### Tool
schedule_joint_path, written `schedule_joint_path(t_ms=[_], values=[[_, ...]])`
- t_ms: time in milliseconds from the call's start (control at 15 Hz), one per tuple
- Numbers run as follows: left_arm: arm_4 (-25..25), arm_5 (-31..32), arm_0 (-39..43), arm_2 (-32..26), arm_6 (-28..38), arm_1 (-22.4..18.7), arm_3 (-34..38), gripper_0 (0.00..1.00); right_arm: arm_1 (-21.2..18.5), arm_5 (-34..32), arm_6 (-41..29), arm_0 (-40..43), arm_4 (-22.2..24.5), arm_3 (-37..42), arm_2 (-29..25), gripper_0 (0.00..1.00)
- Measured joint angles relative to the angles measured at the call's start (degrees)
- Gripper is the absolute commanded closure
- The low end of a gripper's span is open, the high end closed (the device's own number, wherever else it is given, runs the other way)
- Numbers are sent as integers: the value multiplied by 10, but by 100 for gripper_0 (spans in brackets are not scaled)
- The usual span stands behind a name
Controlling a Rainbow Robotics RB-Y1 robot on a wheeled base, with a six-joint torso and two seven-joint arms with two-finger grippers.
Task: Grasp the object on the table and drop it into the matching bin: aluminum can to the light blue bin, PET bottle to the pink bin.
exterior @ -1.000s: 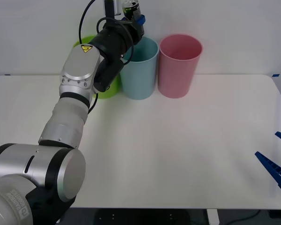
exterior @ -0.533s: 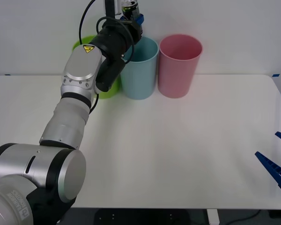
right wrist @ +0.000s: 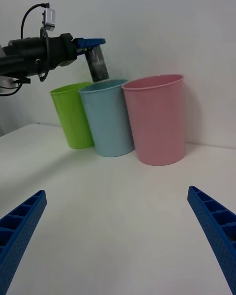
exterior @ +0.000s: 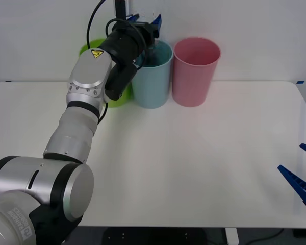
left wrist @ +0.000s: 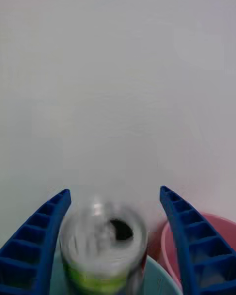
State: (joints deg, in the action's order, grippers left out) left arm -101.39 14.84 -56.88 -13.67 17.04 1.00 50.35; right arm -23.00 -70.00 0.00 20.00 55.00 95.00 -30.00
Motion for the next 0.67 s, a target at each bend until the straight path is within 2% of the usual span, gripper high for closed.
schedule_joint_path(t_ms=[667], values=[[29,5,6,13,-11,0,0,0,0,0,0,0,0,0,0,0]])
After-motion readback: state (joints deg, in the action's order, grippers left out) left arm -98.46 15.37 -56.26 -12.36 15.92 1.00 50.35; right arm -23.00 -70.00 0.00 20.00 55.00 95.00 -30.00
